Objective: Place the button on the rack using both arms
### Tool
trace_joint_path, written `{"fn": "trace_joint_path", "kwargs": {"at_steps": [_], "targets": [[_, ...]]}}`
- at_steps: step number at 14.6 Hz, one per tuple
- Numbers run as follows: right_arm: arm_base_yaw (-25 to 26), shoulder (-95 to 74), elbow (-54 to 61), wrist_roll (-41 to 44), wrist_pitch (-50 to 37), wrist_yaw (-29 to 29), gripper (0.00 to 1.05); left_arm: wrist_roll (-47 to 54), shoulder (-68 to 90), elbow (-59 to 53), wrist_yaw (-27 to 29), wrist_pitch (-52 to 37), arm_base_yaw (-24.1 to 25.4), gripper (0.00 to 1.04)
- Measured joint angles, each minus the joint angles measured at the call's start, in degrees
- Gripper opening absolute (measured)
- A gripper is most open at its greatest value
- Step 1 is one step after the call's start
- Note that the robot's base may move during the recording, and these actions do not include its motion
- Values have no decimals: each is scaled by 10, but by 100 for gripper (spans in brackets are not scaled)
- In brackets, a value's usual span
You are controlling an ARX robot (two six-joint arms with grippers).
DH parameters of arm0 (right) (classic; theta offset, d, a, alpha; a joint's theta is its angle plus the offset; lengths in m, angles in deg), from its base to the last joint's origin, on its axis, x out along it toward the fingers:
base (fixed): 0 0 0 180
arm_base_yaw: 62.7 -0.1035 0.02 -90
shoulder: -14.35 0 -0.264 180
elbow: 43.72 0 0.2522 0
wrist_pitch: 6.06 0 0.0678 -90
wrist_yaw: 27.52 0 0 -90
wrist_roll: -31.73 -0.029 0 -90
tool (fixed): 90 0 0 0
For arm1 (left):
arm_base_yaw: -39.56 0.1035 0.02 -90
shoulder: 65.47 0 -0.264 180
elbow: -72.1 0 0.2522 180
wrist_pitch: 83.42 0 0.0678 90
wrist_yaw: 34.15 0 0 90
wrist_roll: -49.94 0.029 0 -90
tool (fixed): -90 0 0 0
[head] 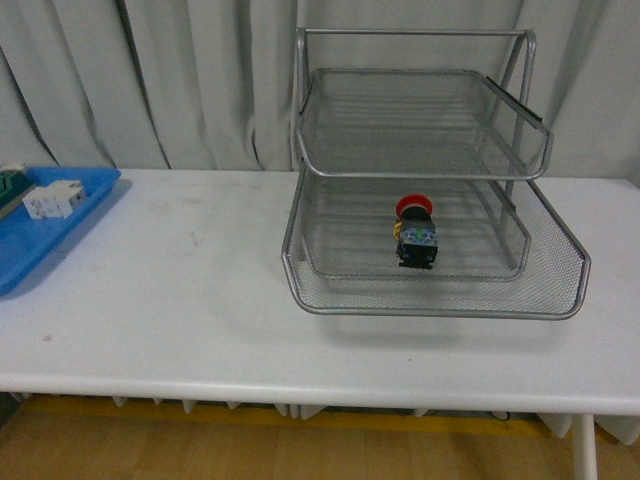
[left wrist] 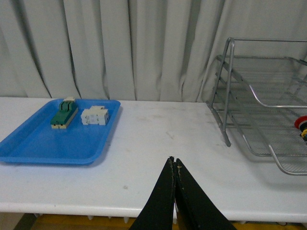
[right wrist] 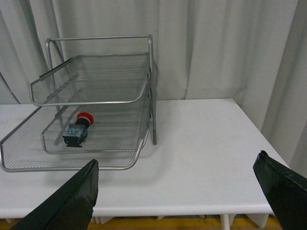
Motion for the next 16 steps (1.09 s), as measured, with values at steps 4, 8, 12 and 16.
{"fn": "trace_joint_path", "kwargs": {"at_steps": [4, 8, 12, 16], "targets": [[0, 0, 0, 0, 0, 0, 98, 0, 0, 0, 0, 0, 0, 59], [-29, -284, -118, -29, -97, -151, 98, 0, 0, 0, 0, 0, 0, 97], [-133, -681, -335, -129, -233, -96, 98, 0, 0, 0, 0, 0, 0, 98], [-197, -889, -530, -174, -113, -86, 82, 0, 0, 0, 0, 0, 0, 98]]}}
